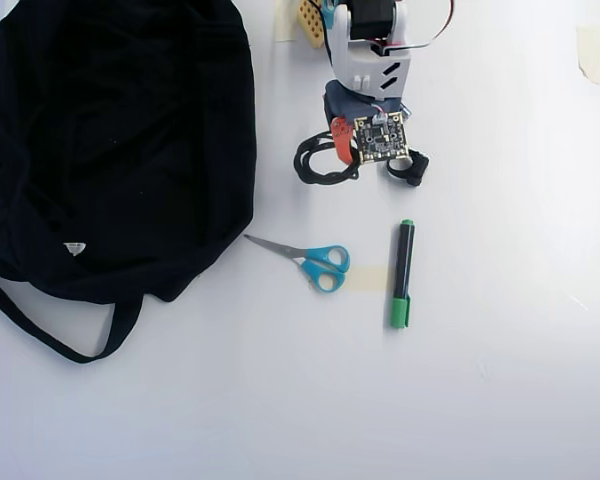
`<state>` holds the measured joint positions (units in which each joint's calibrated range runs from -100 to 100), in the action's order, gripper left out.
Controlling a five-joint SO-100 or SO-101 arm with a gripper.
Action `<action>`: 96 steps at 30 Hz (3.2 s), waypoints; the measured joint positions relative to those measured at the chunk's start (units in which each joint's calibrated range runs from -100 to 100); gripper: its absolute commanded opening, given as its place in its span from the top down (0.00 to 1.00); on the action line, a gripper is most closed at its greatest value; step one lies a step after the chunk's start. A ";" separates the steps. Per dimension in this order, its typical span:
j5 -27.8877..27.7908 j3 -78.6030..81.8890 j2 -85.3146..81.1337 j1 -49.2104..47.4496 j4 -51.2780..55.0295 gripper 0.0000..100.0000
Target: Put the cable into the black bag
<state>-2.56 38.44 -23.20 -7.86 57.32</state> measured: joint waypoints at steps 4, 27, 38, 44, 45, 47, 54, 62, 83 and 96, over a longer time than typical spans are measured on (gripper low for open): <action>0.00 0.00 -3.15 1.84 0.00 0.98; 6.06 -6.13 -6.64 10.36 0.00 0.98; 6.54 -9.98 -6.64 25.79 0.00 0.98; 6.50 -10.30 -6.64 37.99 -1.98 0.98; 6.45 -10.30 -6.64 39.53 -2.15 0.98; 6.01 -10.30 -6.64 43.50 -2.66 0.98; 4.79 -12.89 7.89 56.65 -12.45 0.98; 4.79 -25.39 30.80 58.49 -14.34 0.76; 8.55 -25.79 -8.30 13.30 17.17 0.98; 8.50 4.01 -34.29 6.76 15.80 0.98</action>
<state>5.93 42.45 -57.49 -1.10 73.12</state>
